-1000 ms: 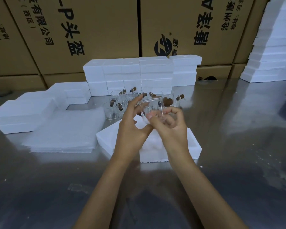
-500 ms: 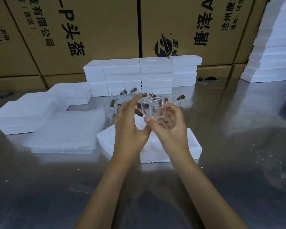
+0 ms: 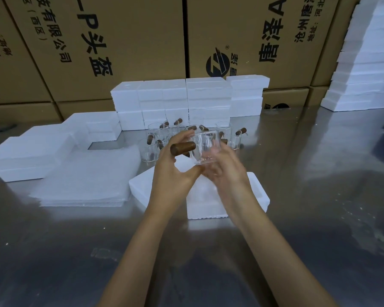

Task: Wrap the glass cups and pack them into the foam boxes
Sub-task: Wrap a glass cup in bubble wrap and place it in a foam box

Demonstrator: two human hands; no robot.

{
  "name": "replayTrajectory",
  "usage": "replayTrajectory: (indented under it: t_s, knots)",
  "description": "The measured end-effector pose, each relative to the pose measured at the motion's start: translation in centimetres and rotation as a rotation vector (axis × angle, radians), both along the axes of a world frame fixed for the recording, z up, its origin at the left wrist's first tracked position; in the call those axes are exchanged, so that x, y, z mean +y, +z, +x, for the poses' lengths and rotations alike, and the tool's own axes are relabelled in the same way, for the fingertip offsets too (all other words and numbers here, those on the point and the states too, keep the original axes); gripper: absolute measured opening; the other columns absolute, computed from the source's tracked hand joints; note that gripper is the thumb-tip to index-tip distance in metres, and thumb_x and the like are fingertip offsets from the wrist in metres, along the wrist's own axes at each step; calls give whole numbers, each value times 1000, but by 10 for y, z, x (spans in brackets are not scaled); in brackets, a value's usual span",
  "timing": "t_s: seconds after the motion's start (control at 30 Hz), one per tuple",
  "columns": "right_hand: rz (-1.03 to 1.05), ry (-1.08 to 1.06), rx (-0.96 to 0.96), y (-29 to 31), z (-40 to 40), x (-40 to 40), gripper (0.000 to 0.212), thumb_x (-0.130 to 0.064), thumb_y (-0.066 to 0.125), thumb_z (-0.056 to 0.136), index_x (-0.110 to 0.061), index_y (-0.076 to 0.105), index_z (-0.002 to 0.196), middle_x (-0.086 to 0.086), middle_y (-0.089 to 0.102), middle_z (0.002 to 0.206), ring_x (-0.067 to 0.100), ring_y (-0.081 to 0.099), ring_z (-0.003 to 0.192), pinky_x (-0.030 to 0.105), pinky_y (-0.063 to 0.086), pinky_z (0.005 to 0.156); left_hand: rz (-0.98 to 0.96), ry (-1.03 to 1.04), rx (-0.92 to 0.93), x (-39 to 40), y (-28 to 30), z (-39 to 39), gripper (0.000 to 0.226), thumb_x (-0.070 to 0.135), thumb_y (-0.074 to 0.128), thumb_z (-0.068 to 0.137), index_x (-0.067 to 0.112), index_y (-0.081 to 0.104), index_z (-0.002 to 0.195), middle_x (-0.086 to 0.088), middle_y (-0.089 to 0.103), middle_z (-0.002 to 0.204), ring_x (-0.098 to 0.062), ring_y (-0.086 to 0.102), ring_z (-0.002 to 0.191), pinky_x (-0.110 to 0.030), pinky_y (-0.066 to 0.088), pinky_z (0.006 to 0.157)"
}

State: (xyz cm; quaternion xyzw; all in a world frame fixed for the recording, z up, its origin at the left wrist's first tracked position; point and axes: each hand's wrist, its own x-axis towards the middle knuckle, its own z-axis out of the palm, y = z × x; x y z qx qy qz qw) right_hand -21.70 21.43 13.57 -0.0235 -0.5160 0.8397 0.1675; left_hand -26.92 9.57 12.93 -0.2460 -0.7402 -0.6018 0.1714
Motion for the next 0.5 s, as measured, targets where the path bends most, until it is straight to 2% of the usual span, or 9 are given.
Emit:
replayTrajectory:
  t_s: [0.03,0.07,0.13,0.17,0.23,0.33,0.4,0.5]
  knots:
    - [214,-129,3,-3,0,-2,60,-41,77,72,-29,56,127,1,67,117,16,66,104,30,53,93,-15,47,30,1,-1,1,61,15,86,76,39,58,125,31,63,117,7,57,113,-12,42,94]
    - [372,-231,25,-5,0,-5,66,-42,81,68,-34,51,126,-1,63,118,14,65,105,27,52,92,-52,99,72,1,-1,2,62,16,86,75,39,58,125,29,63,116,2,56,115,-22,44,101]
    - [453,-311,69,-11,-1,-8,66,-36,85,66,-33,49,121,0,60,117,14,65,104,24,52,88,-126,180,168,3,-2,4,65,19,85,75,41,55,128,25,58,124,0,47,121,-41,44,106]
    - [380,-287,76,-12,-2,-7,62,-33,85,66,-29,51,118,4,62,116,14,65,102,23,51,86,-143,196,218,4,-3,5,67,24,83,76,41,52,133,22,55,129,1,43,123,-43,43,107]
    - [118,-140,53,-8,-2,-3,54,-28,82,68,-18,56,114,11,66,117,14,66,101,25,51,91,-163,182,258,6,-4,7,71,37,77,80,44,42,142,17,50,139,0,38,129,-36,39,110]
    - [-224,136,6,-3,-3,4,36,-20,64,83,-3,59,115,21,65,115,25,66,98,35,50,99,-147,115,165,6,-5,6,72,37,75,81,50,38,141,18,49,139,0,38,132,-27,38,110]
    - [-281,250,-6,-2,0,6,32,-21,54,90,1,60,114,23,67,111,26,68,98,34,52,96,-140,80,112,4,-6,4,68,27,74,82,49,43,138,19,50,138,-1,41,132,-33,41,110]
    - [-283,240,9,-1,0,6,37,-29,59,84,-5,65,112,16,70,115,23,68,101,30,55,91,-138,82,115,2,-6,3,69,19,77,81,50,46,134,21,53,132,-1,47,125,-33,44,104]
